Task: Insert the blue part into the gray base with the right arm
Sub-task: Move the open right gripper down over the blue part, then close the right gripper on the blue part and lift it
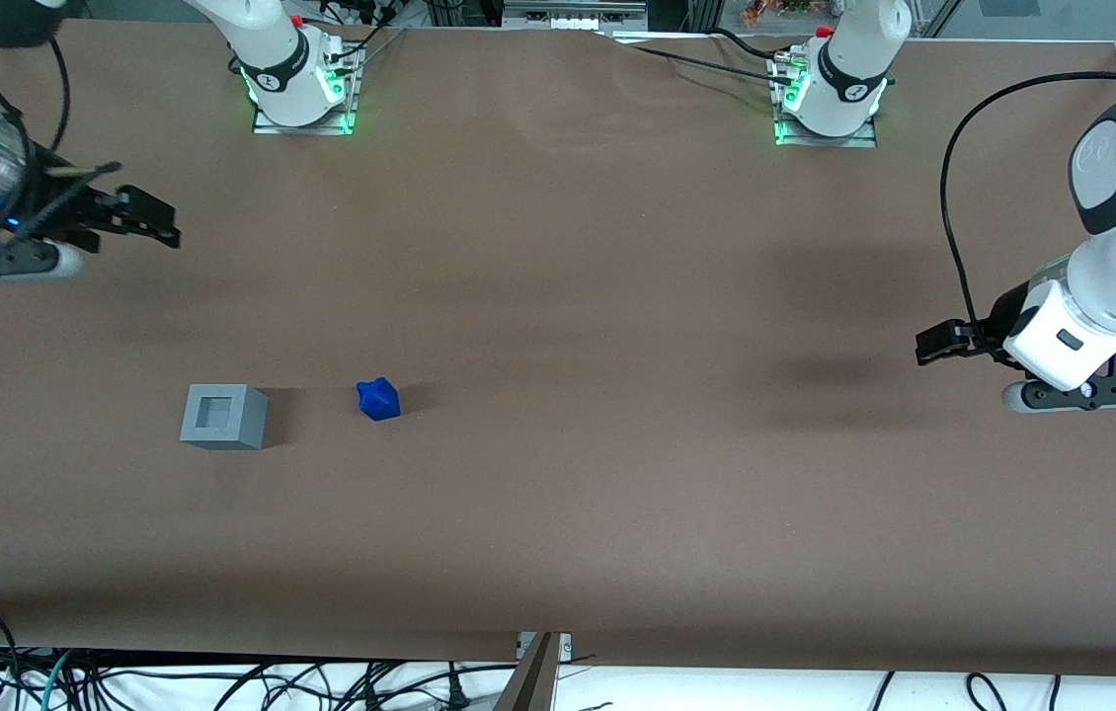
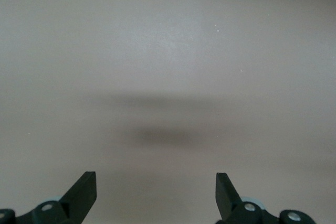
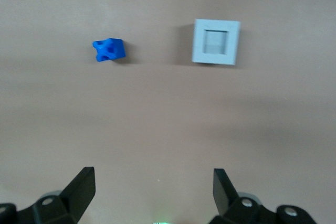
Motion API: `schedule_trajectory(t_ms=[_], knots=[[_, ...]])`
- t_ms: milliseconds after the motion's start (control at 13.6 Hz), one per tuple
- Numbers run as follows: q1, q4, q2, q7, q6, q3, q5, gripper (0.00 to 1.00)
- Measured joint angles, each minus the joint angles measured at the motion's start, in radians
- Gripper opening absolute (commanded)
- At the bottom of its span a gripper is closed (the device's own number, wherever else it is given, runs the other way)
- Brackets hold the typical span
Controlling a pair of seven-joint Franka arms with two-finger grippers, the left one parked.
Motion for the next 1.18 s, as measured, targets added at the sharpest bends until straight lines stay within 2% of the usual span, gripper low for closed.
schedule_trajectory(t_ms=[294, 589, 883, 1178], knots=[[0.014, -0.124, 0.129, 0.029, 0.317, 0.103, 0.003, 0.99], [0.046, -0.162, 0.299, 0.053, 0.566, 0.135, 0.003, 0.99], [0.070, -0.161, 0.417, 0.053, 0.706, 0.135, 0.003, 0.99], [0.076, -0.161, 0.475, 0.053, 0.776, 0.135, 0.003, 0.97]])
